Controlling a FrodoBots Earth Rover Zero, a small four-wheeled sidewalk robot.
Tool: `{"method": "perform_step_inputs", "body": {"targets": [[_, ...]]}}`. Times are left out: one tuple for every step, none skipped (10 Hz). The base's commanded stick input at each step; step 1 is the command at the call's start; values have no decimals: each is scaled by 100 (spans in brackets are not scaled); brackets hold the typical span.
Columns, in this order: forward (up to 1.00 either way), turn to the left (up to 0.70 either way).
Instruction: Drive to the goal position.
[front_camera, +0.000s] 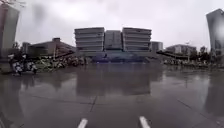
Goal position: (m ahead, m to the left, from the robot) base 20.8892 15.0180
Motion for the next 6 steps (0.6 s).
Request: {"method": "perform_step_inputs", "body": {"targets": [[100,0],[100,0],[100,0],[100,0],[100,0],[100,0]]}}
